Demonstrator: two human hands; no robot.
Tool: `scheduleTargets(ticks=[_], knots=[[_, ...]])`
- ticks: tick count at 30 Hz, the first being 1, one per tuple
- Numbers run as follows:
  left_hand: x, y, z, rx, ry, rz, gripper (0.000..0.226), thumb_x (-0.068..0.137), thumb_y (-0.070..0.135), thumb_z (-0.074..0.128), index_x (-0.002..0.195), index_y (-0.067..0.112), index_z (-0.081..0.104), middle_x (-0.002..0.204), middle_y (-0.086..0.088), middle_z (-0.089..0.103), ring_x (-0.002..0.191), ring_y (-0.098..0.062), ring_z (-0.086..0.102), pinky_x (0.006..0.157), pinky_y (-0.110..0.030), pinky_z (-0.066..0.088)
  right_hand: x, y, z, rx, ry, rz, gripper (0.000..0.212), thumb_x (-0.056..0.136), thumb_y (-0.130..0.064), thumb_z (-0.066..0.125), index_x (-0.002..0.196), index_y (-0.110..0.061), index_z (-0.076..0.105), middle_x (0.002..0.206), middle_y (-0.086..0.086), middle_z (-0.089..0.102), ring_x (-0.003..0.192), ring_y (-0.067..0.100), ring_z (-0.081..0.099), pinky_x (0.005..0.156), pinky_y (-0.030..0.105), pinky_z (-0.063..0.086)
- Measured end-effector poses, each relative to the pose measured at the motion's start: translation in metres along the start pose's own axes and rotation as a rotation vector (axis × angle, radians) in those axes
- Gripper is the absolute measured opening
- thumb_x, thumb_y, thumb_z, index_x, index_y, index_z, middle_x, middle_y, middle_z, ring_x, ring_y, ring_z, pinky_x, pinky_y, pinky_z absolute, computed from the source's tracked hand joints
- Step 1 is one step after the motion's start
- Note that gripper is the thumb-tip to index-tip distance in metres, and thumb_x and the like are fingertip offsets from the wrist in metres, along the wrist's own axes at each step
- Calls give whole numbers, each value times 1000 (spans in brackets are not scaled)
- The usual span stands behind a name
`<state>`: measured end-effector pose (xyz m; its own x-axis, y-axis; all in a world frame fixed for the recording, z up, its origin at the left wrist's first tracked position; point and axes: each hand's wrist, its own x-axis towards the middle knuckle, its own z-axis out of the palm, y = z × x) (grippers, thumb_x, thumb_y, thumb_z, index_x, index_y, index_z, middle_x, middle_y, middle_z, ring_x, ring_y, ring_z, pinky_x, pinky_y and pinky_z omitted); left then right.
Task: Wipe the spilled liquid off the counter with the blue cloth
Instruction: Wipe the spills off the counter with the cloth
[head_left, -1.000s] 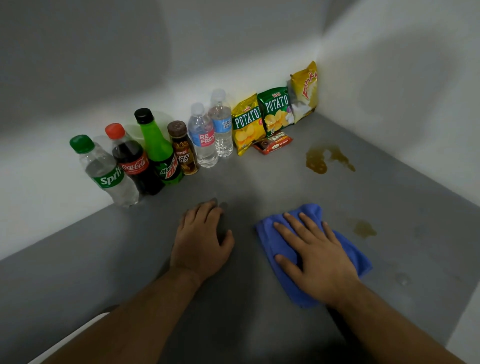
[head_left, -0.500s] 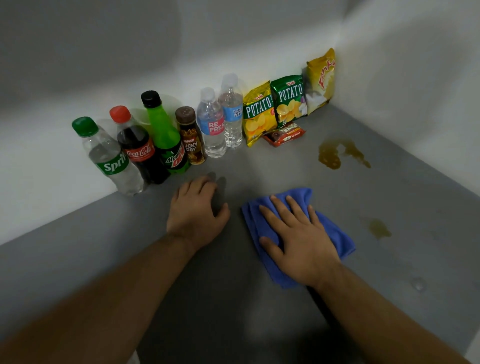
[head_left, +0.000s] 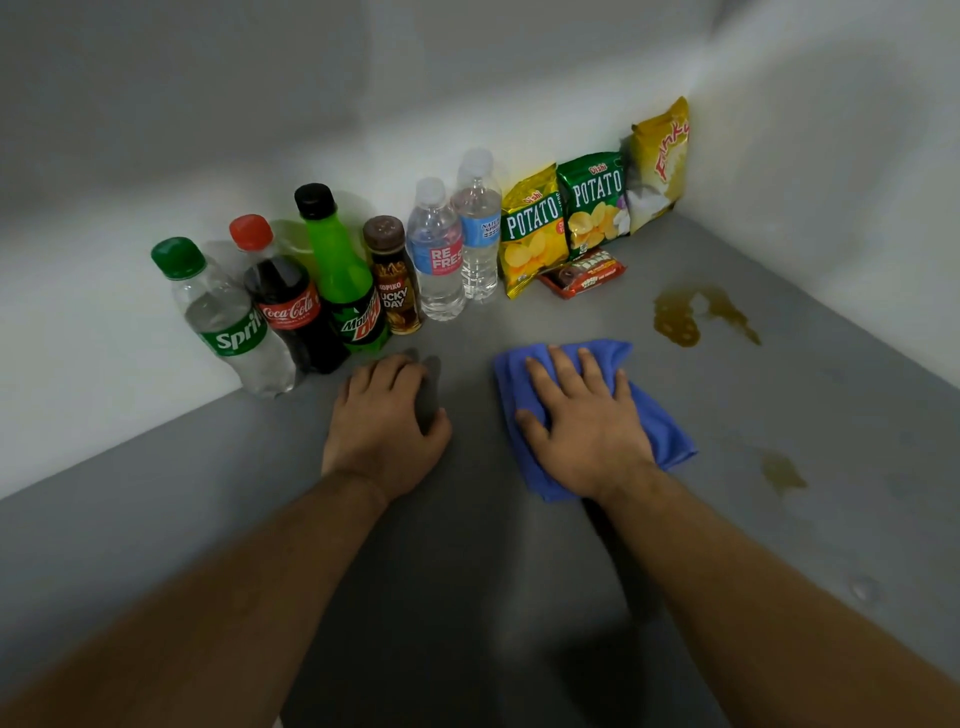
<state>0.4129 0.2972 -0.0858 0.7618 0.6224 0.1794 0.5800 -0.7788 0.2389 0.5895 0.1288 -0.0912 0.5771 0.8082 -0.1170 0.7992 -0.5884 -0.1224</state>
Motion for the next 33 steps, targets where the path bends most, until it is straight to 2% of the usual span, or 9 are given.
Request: scheduleTargets(ticks=[4,6,10,15,20,24,26,29,33], knots=[[0,0,1,-3,9,-3,53,86,47,59,131,17,58,140,-7,55,126,-29,47,108,-46,42,-36,5,7,18,7,-180,71,100,-69,13,164,-39,6,173,-13,1,160,19,-4,128,54,2],[0,-1,2,-10,16,-4,54,86,47,58,130,17,58,140,-6,55,126,-29,47,108,-47,42,-45,21,7,44,12,-203,70,100,-72,17,163,-43,6,172,-17,3,159,15,-3,128,52,3],[1,-1,2,-1,9,-10,57,86,52,53,132,19,56,141,-4,54,128,-26,45,109,-48,43,-21,34,0,6,9,-86,75,96,-76,12,163,-43,5,173,-14,3,160,19,-1,128,54,3],[1,-1,4,2,13,-9,58,86,53,49,133,19,54,140,-5,53,127,-27,46,108,-49,43,34,1,-2,2,18,65,71,100,-66,15,164,-35,9,174,-4,2,159,30,0,125,62,2],[2,1,3,3,9,-16,57,85,50,54,132,18,55,141,-5,53,127,-28,47,108,-48,42,22,-29,2,20,22,-99,71,100,-64,16,164,-33,14,174,-3,6,160,28,2,126,58,3],[2,-1,4,-13,9,-24,55,85,50,55,129,19,56,140,-4,53,126,-28,47,108,-48,42,-10,-2,4,16,20,-228,69,100,-68,22,163,-41,11,172,-12,11,159,22,6,127,52,3],[3,-2,5,-12,9,-25,55,85,52,53,129,20,55,140,-2,53,126,-26,47,108,-47,42,-13,19,2,22,18,-196,71,99,-73,19,163,-44,9,172,-14,11,159,20,7,126,51,3],[3,-2,6,-11,10,-19,55,85,54,51,129,21,55,140,-1,52,126,-25,46,107,-46,43,8,33,-3,-6,15,-76,76,96,-75,11,164,-40,8,173,-10,9,159,22,5,127,56,8],[3,-3,6,-1,8,-16,56,86,54,50,131,20,54,141,-3,51,126,-26,47,108,-47,43,51,5,-5,-5,24,24,72,101,-66,17,164,-34,11,174,-4,5,159,29,3,125,61,6]])
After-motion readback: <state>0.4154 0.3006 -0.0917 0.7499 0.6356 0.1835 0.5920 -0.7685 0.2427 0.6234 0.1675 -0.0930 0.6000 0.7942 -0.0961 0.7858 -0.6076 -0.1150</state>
